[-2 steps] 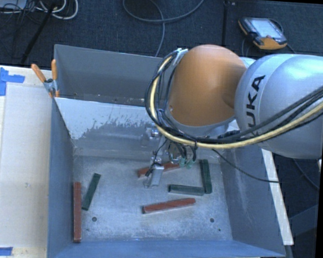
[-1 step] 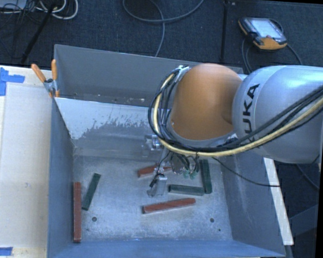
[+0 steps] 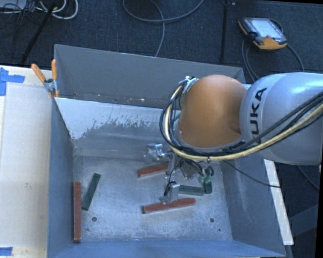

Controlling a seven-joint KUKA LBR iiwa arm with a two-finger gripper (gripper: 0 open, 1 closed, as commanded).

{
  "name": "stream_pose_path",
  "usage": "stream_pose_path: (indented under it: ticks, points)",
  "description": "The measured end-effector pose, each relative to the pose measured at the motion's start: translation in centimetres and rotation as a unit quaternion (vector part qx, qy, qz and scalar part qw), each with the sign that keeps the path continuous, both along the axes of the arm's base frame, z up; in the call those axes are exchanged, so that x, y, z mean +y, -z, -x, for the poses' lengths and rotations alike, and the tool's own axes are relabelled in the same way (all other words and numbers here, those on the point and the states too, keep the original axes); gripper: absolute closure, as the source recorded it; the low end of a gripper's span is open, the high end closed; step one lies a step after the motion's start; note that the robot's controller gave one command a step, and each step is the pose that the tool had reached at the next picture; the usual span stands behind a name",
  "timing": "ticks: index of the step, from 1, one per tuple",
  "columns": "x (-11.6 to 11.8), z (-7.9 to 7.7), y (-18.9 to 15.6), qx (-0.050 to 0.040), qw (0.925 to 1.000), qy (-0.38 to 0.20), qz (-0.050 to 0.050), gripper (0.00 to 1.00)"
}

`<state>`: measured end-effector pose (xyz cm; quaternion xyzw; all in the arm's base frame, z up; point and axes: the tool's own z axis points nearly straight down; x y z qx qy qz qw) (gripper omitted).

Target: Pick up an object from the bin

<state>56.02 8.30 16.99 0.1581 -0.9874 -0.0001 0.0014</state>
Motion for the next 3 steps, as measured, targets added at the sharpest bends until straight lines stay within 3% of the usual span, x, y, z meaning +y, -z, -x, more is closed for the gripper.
stream_pose_path:
  ticks: [1, 2, 3]
  points:
    - [-2.8, 0.3, 5.5, -0.0034, 0.9996, -0.028, 0.0, 0.0]
    - [-3.1, -1.6, 8.7, -0.0002, 0.9983, -0.058, 0.0, 0.0]
    - [-4.4, 5.1, 8.4, 0.0003, 0.9914, -0.131, -0.001, 1.0]
